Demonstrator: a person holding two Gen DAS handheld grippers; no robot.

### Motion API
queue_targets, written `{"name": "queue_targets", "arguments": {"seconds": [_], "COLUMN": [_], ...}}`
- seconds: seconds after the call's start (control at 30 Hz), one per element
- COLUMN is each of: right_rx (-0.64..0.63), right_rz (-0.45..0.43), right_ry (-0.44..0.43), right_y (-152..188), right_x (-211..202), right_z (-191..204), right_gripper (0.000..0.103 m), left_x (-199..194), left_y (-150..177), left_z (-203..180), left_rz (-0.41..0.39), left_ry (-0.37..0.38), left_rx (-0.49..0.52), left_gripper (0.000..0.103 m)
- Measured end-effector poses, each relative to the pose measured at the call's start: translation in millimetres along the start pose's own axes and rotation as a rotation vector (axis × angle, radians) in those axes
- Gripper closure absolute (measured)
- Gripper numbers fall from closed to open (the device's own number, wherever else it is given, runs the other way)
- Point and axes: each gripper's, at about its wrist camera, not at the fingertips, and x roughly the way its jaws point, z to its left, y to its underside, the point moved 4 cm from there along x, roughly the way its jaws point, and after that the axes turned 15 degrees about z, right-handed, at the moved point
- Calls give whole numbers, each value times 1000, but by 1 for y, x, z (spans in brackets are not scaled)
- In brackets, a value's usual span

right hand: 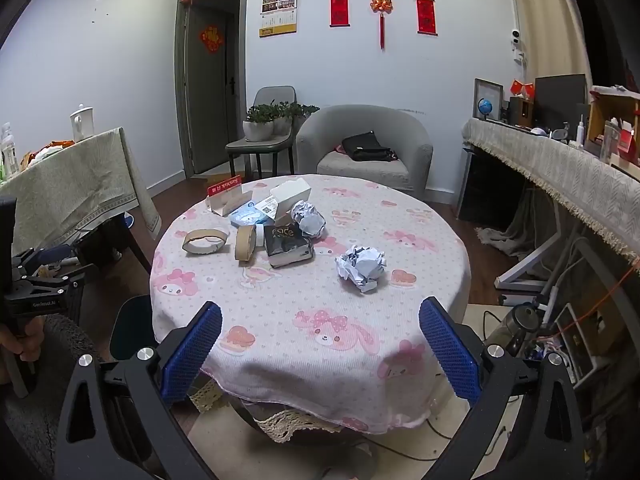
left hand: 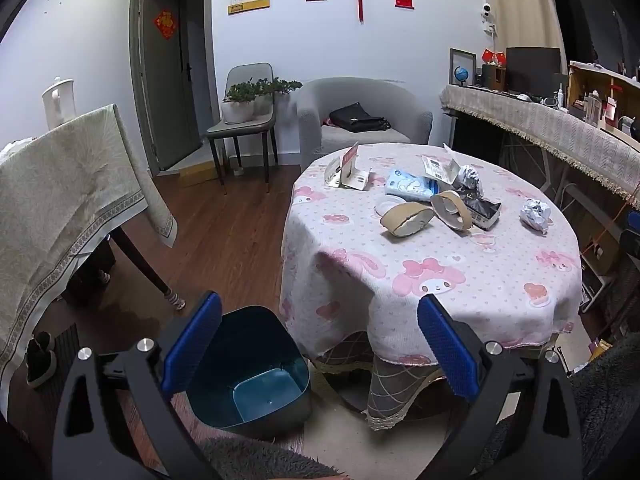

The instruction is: Collect trash

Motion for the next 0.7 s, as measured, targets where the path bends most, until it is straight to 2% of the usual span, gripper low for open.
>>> {"name": "queue_targets", "arguments": {"seconds": [0.7], "right_rx": [1], "right_rz": [3], "right_ry": [-1], "right_y": [0], "right_x": [1], "right_z": [0], "right_gripper": [3], "left_x": [1], "left_y": [-1], "left_z": [1], "left_rz": [3], "left_ry": [2], "left_rx": [-2], "left_gripper": [3]}}
